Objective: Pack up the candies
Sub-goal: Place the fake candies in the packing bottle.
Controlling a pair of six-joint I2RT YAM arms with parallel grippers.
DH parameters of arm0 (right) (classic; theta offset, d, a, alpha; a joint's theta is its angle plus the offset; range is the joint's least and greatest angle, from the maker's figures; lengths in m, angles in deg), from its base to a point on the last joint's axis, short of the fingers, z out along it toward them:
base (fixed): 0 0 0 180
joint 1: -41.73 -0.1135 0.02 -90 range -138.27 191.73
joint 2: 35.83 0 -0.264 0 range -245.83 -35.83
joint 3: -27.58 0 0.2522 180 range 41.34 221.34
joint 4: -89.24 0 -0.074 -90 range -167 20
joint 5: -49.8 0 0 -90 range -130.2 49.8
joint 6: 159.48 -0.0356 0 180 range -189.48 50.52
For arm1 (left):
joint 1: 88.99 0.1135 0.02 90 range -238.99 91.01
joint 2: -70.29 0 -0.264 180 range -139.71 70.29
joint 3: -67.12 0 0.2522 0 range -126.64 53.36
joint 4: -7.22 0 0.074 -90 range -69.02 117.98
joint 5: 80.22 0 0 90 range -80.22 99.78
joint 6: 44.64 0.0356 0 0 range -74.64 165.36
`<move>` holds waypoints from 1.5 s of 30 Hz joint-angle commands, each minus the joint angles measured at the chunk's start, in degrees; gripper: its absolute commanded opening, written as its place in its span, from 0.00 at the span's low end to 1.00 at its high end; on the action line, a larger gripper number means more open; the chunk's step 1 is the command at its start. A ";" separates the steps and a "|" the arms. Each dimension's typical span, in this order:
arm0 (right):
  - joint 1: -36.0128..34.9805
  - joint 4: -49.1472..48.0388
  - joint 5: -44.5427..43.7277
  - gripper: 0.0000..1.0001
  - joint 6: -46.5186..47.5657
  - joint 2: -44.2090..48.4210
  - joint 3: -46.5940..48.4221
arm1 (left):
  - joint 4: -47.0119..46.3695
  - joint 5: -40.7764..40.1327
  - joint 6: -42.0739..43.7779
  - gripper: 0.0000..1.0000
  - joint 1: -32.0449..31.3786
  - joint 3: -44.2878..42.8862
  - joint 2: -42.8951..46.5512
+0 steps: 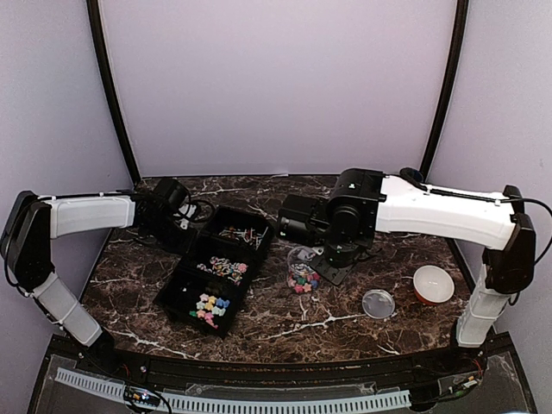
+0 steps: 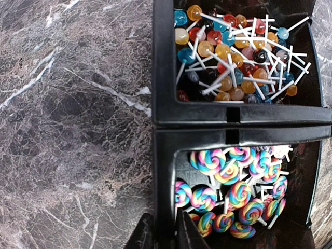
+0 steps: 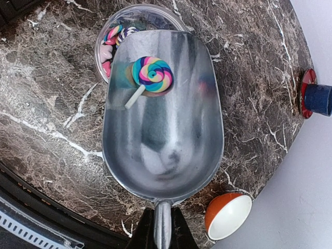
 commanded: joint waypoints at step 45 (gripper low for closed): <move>-6.69 -28.51 -13.93 0.00 1.51 17.09 -22.59 | -5.11 14.62 -6.87 0.74 -14.10 -14.73 3.44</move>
